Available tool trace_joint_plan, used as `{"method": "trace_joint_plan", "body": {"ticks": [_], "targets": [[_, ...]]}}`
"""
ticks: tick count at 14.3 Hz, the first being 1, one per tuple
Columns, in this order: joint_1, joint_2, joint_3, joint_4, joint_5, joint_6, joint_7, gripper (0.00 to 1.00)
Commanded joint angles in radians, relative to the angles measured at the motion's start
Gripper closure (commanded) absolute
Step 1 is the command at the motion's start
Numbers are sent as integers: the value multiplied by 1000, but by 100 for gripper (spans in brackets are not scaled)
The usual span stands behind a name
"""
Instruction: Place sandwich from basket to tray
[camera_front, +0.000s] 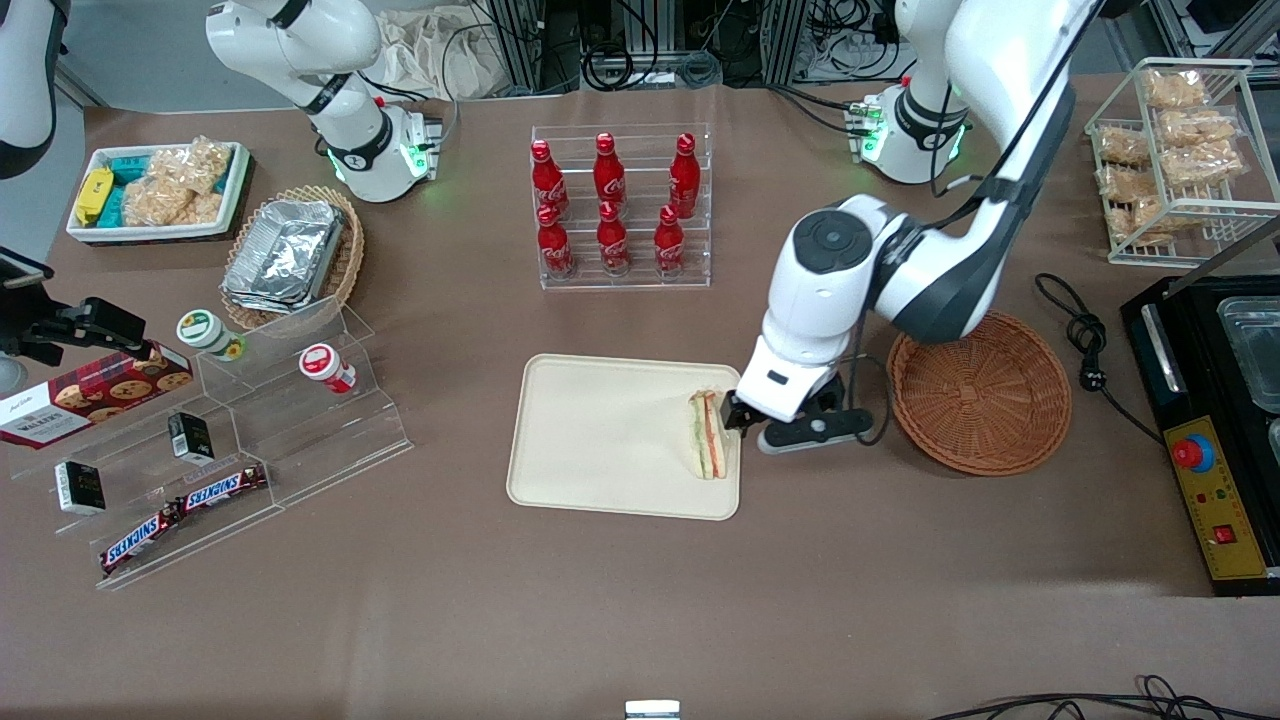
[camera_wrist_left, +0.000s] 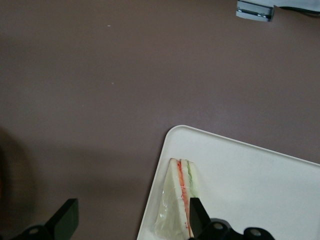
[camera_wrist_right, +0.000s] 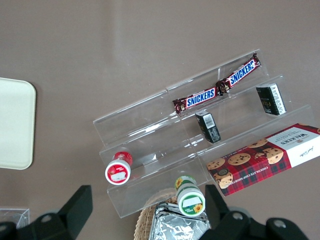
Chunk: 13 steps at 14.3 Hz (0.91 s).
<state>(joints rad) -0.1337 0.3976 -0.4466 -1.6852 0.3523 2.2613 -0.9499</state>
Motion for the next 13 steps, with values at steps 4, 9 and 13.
{"method": "trace_joint_plan", "body": {"ticks": [4, 9, 13], "targets": [[133, -169, 3, 1, -263, -208, 317, 0], [143, -256, 121, 108, -372, -531, 512, 0], [137, -368, 227, 104, -403, -656, 580, 0]]}}
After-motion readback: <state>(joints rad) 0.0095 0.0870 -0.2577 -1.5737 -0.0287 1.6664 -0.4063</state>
